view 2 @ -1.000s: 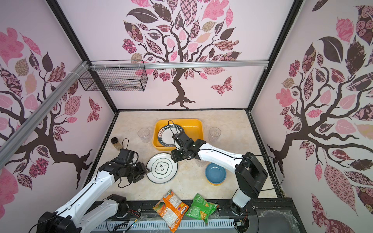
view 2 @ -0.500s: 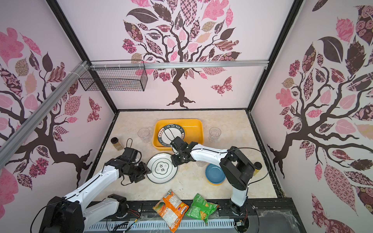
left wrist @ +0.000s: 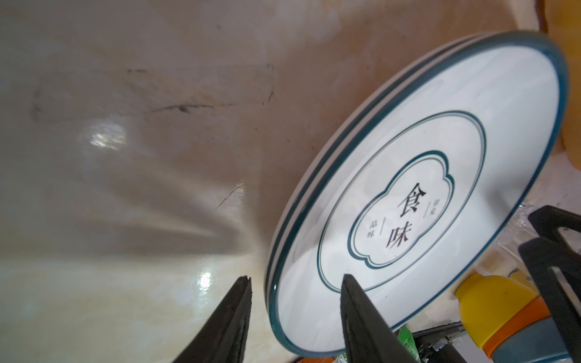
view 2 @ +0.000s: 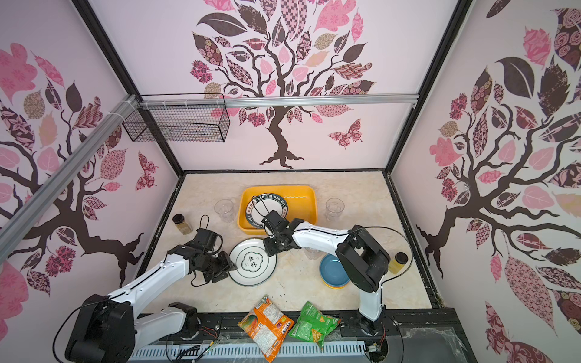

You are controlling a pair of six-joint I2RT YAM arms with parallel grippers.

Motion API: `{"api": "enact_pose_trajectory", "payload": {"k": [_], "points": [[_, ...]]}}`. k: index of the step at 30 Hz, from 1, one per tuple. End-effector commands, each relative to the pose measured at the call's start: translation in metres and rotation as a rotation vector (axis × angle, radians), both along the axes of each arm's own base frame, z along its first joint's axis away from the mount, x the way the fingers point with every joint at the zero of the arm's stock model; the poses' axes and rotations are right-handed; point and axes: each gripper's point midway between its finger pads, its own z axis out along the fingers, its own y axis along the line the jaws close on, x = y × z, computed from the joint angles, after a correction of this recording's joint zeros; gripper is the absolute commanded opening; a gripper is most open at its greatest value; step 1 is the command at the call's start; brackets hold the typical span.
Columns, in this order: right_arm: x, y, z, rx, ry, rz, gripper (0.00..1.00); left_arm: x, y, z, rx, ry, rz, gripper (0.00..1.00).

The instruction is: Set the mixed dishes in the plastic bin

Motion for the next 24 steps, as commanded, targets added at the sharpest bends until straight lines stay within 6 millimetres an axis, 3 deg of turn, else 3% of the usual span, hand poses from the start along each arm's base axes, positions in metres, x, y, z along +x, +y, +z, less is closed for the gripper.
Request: {"api": "enact_pose_trajectory", "payload": {"k": [1,7,24], "points": [[0.0007,0.0044,-0.0106,-0.03,0.005,0.019,0.52,-0.0026,-0.0018,-0.0053,-0.007,0.003,-0.02,0.49],[0.001,0.0083,-0.0127,-0.03,0.008,0.028,0.53,-0.0027,-0.0026,-0.0082,-0.009,0.012,-0.023,0.48],[-0.0003,0.0104,-0.0142,-0.059,-0.007,0.048,0.43,-0.0033,-0.0048,-0.0111,-0.019,0.02,-0.027,0.42]]}}
